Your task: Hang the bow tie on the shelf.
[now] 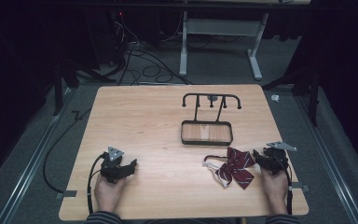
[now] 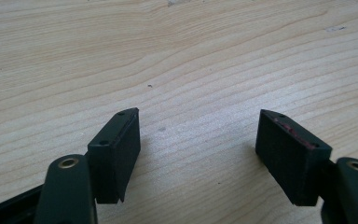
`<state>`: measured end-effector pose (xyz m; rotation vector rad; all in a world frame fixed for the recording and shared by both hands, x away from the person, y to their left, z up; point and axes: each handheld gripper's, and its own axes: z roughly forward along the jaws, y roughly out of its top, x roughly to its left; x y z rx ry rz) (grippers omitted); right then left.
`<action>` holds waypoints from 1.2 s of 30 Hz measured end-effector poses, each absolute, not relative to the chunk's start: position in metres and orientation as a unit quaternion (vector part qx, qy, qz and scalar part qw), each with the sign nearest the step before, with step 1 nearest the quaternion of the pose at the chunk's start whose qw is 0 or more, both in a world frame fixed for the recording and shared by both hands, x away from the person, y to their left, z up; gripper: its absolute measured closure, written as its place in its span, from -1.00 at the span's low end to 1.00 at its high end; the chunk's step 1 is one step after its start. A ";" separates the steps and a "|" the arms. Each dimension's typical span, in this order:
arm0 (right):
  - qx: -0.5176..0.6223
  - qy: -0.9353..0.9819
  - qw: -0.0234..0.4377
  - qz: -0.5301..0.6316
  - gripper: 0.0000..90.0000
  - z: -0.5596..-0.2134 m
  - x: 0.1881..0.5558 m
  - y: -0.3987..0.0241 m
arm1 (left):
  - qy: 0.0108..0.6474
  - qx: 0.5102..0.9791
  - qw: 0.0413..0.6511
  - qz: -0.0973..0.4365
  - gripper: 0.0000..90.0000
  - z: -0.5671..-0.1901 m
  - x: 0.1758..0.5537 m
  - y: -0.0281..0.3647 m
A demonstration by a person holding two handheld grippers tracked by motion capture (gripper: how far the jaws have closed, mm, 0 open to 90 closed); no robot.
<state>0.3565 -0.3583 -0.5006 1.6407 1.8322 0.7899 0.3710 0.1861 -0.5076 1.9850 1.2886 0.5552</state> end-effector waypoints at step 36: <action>0.599 0.682 0.278 0.316 0.30 -0.494 0.349 -0.359 | 0.497 0.765 0.348 0.214 -0.31 -0.508 0.371 0.186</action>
